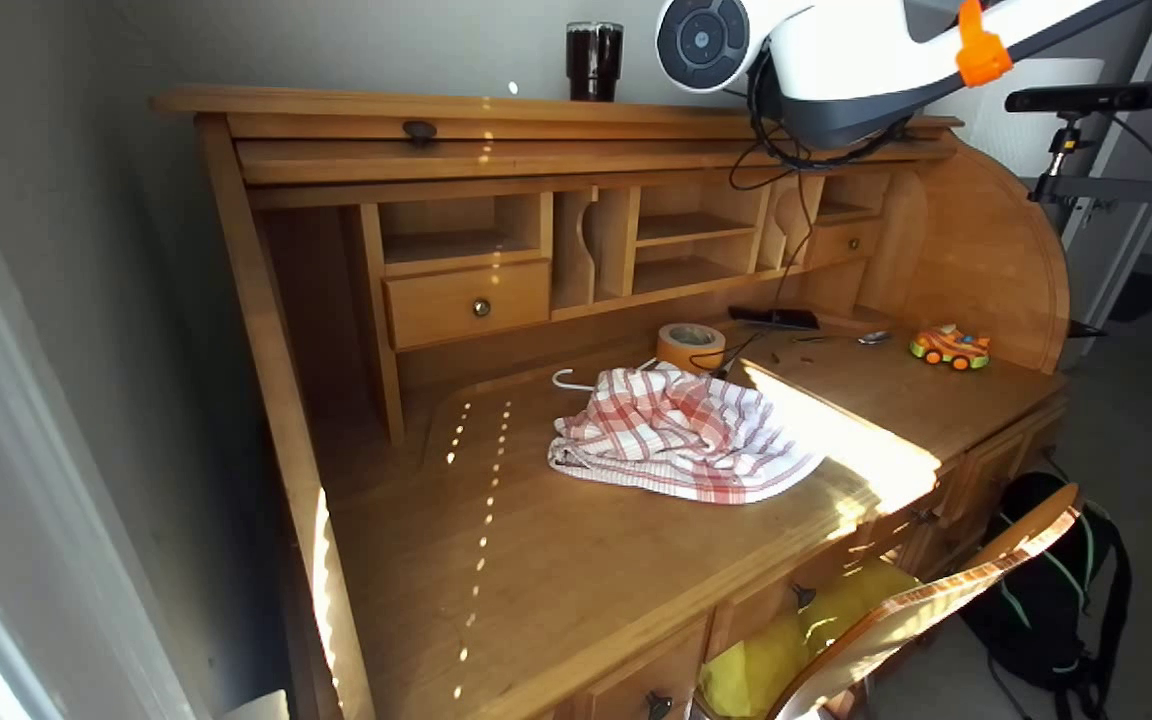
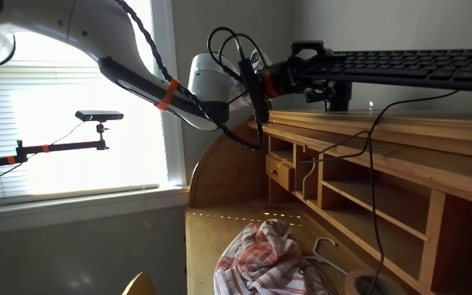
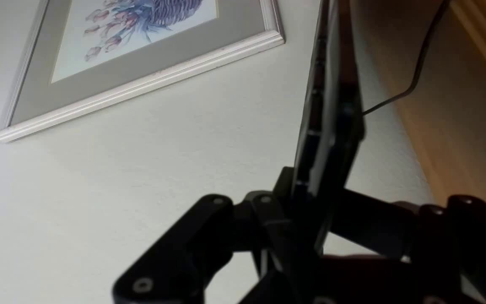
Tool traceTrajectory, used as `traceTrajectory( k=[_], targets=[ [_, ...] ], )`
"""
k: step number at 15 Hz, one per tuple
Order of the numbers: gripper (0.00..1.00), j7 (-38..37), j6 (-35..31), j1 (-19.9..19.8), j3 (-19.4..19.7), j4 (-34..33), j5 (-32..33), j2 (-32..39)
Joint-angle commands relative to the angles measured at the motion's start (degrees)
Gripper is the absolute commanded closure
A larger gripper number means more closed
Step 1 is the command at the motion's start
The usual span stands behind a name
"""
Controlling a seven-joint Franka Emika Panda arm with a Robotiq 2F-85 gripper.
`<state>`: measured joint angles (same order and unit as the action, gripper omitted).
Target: Move the keyboard to the top half of the desk
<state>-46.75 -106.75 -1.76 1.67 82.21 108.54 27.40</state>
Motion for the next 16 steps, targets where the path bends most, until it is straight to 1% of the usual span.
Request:
traceTrajectory(
  k=[1, 2, 3, 4, 6, 9, 11, 12, 16],
  targets=[
    [0.92, 2.1, -1.0, -0.8, 0.8, -6.2, 0.8, 3.8],
    [0.84, 2.3, -0.9, -0.9, 0.8, -7.2, 0.5, 4.4],
    [0.57, 2.6, -0.7, -1.1, 0.7, -8.4, -0.1, 4.9],
    [0.56, 2.7, -0.6, -1.2, 0.7, -9.4, -0.6, 5.5],
    [0.43, 3.4, -0.6, -1.2, 0.8, -11.2, -0.8, 6.4],
    [0.19, 4.4, -0.4, -1.1, 0.9, -13.6, -1.2, 7.7],
    [0.05, 5.4, -0.3, -1.2, 0.7, -15.1, -2.4, 8.5],
    [0.0, 6.3, -0.1, -1.4, 0.3, -15.9, -4.2, 8.8],
    [0.0, 9.5, 0.6, -1.6, -0.6, -19.2, -13.1, 10.1]
  ],
)
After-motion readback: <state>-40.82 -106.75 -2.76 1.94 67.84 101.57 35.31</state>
